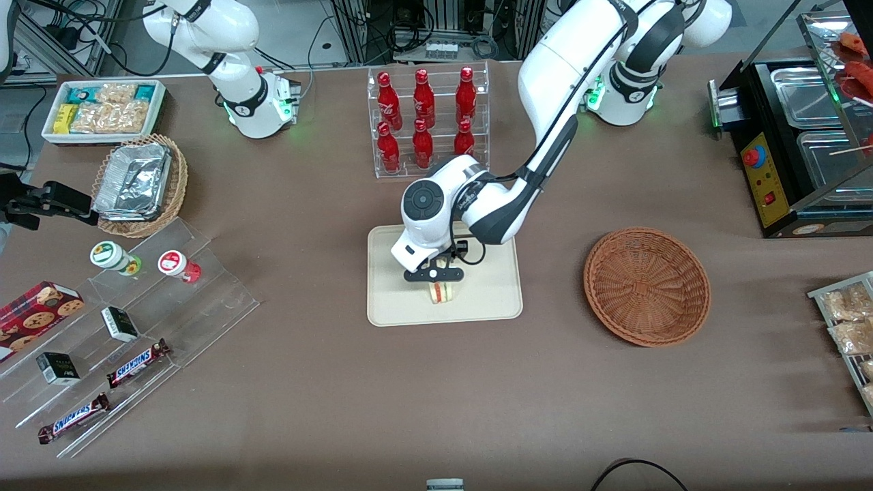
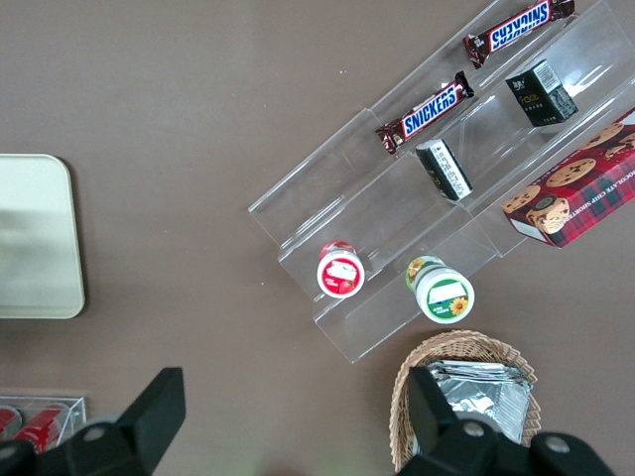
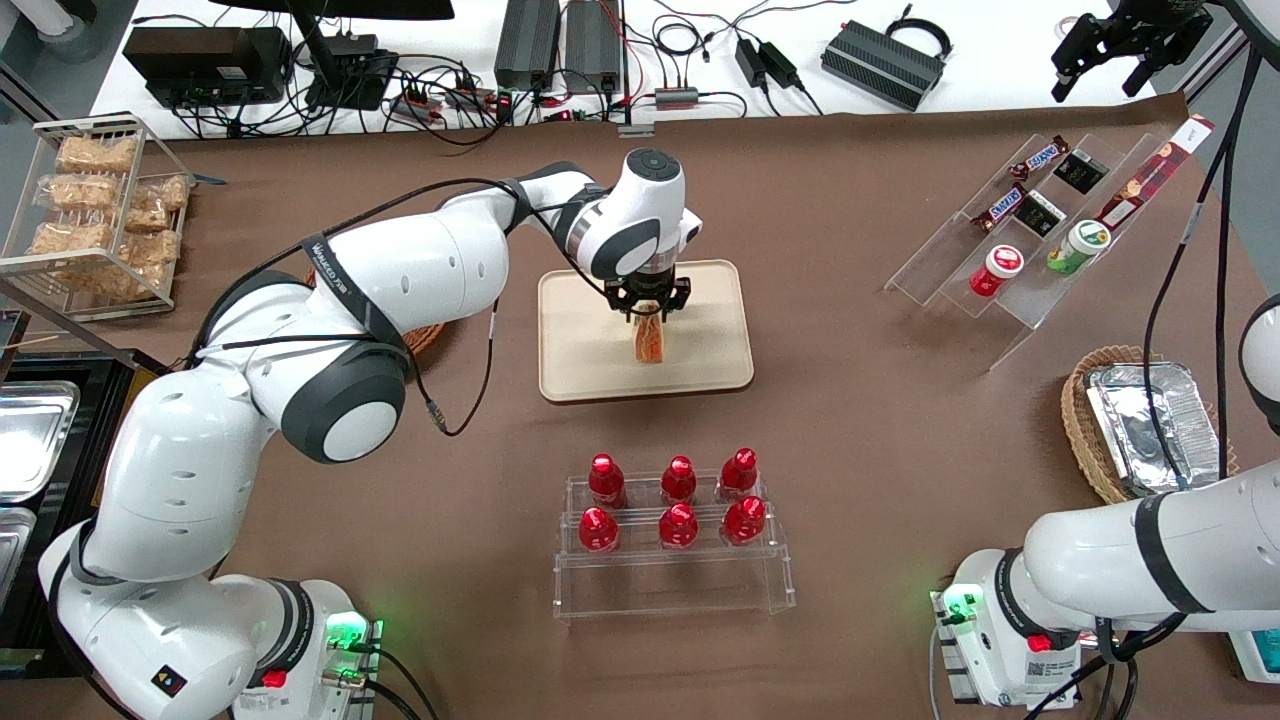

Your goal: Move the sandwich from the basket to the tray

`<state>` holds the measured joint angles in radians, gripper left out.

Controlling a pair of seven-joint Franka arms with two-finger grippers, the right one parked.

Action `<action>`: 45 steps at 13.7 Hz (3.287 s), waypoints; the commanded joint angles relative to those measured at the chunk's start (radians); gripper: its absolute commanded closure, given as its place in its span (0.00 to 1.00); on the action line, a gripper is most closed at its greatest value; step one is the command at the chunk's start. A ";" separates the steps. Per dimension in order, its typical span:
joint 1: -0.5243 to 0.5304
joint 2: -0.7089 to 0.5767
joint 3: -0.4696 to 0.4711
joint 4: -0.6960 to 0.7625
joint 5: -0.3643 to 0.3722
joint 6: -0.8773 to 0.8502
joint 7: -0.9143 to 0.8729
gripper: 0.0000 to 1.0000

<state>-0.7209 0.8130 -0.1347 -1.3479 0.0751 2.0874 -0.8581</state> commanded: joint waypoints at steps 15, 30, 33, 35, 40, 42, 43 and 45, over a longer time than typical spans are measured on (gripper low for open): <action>0.112 -0.299 0.003 0.015 0.003 -0.371 0.275 0.00; 0.526 -0.633 0.006 -0.281 -0.057 -0.437 0.705 0.00; 0.616 -0.661 -0.005 -0.287 -0.057 -0.457 0.781 0.00; 0.629 -0.696 -0.006 -0.293 -0.057 -0.493 0.794 0.00; 0.719 -0.778 -0.082 -0.289 -0.054 -0.622 0.800 0.00; 0.741 -0.813 -0.082 -0.283 -0.052 -0.679 0.801 0.00; 0.745 -0.822 -0.077 -0.278 -0.055 -0.688 0.809 0.00; 0.774 -0.824 -0.078 -0.269 -0.058 -0.716 0.870 0.00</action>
